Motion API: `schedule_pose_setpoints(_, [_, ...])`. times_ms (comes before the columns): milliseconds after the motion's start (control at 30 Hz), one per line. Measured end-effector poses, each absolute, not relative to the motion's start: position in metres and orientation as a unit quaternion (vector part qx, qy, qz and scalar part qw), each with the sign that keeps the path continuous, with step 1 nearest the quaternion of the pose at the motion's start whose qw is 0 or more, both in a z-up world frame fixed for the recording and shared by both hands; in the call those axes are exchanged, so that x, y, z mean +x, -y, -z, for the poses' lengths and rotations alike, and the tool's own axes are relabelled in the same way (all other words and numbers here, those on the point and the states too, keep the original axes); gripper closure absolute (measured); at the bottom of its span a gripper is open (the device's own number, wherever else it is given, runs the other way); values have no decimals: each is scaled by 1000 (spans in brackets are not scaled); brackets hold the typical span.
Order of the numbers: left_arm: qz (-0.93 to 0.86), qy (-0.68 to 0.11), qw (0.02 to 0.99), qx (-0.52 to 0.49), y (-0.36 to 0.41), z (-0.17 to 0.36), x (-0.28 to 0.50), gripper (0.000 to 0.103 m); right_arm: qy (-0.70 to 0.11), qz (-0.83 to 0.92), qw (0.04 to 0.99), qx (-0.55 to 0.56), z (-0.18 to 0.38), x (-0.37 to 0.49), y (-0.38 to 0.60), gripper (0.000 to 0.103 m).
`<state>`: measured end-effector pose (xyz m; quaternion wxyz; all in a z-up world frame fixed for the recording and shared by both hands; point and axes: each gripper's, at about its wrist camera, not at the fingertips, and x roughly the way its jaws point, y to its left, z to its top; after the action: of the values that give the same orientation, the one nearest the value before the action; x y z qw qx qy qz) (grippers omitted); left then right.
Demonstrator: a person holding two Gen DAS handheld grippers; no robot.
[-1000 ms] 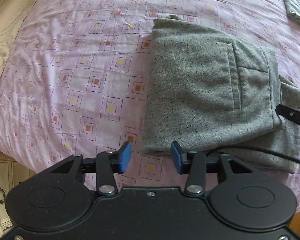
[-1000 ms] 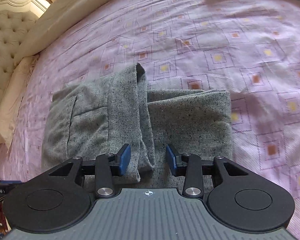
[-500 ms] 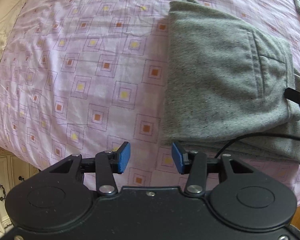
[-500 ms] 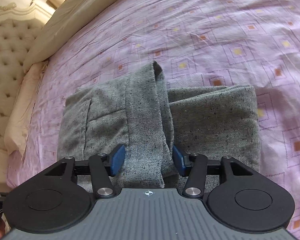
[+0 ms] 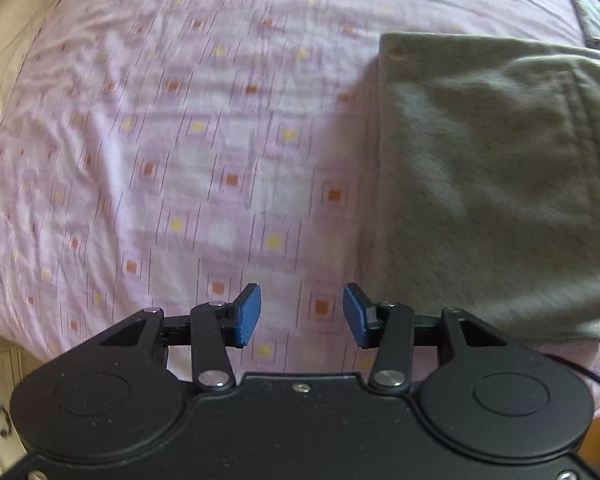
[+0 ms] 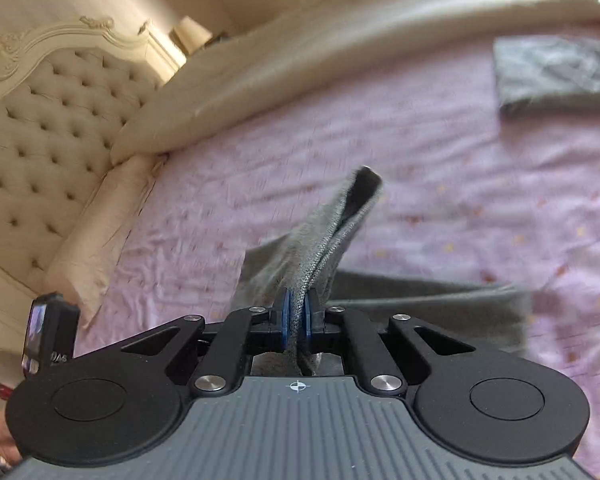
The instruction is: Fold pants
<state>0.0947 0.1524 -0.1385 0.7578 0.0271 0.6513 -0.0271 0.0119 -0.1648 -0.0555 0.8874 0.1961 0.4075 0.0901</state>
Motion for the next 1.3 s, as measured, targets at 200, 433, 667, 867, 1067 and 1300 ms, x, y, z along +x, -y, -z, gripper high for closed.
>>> schedule_pose_setpoints(200, [92, -630, 770, 51, -108, 136, 112, 46, -499, 43, 853, 146, 135, 0, 198, 95])
schedule_pose_setpoints(433, [162, -613, 770, 72, -51, 149, 116, 45, -516, 85, 834, 175, 150, 0, 206, 89])
schedule_pose_setpoints(667, [184, -631, 740, 142, -31, 188, 81, 25, -523, 79, 835, 153, 146, -17, 197, 79])
schedule_pose_setpoints(867, [178, -612, 762, 114, -48, 165, 76, 31, -565, 79, 807, 156, 157, -22, 198, 79])
schedule_pose_setpoints(1067, [164, -552, 813, 90, -49, 128, 108, 27, -473, 24, 874, 105, 119, 13, 189, 77])
schedule_pose_setpoints(1300, [125, -572, 804, 107, -13, 170, 183, 23, -511, 13, 858, 46, 165, 76, 176, 72])
